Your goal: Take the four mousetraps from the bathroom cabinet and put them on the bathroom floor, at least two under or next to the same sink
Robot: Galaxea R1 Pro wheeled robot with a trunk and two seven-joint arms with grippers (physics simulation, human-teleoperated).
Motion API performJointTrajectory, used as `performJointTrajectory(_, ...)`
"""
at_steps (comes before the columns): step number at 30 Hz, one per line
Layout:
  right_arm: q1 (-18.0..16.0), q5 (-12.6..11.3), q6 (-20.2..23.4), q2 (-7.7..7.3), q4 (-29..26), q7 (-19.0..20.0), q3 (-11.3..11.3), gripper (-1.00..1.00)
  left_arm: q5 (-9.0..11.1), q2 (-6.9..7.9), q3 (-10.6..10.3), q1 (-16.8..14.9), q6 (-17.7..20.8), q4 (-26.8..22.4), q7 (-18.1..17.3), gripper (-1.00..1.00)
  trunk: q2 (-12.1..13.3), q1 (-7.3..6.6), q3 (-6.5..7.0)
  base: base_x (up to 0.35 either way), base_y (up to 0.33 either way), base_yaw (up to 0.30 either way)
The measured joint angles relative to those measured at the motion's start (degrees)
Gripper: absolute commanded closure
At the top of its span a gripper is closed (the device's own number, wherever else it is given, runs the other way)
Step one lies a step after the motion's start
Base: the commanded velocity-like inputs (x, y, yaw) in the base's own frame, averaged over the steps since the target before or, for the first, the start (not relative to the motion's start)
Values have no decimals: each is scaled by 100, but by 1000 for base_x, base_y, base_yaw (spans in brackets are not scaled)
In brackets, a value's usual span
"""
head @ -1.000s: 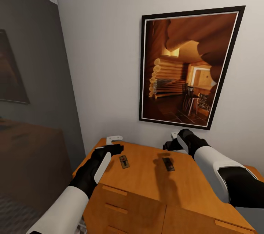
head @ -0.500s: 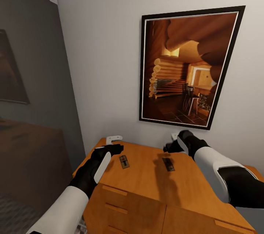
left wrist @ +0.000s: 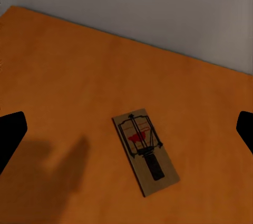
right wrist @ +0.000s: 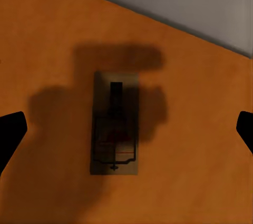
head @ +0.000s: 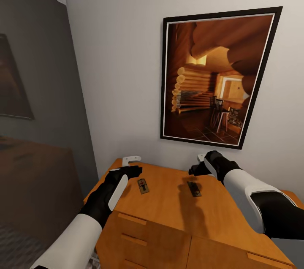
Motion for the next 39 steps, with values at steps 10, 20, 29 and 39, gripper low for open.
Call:
performJointTrajectory(10, 0, 14, -51, -46, 2, 2, -1, -100, -2, 2, 4, 2, 0, 0, 0, -100, 0, 0, 0, 0, 0, 0)
performJointTrajectory(20, 0, 4, -38, -43, 2, -4, -1, -100, -6, 9, 8, 1, 0, 0, 0, -100, -239, 131, -107, 0, 0, 0)
performJointTrajectory(29, 1, -34, -40, -32, 1, 3, -22, -100, -4, 9, 9, 2, 0, 0, 0, -100, -599, 329, -267, 0, 0, 0)
performJointTrajectory(39, 4, -46, -42, 3, 16, 10, -21, -100, 1, 9, 15, 5, -2, 1, 0, -100, -994, 548, -439, 0, 0, 0)
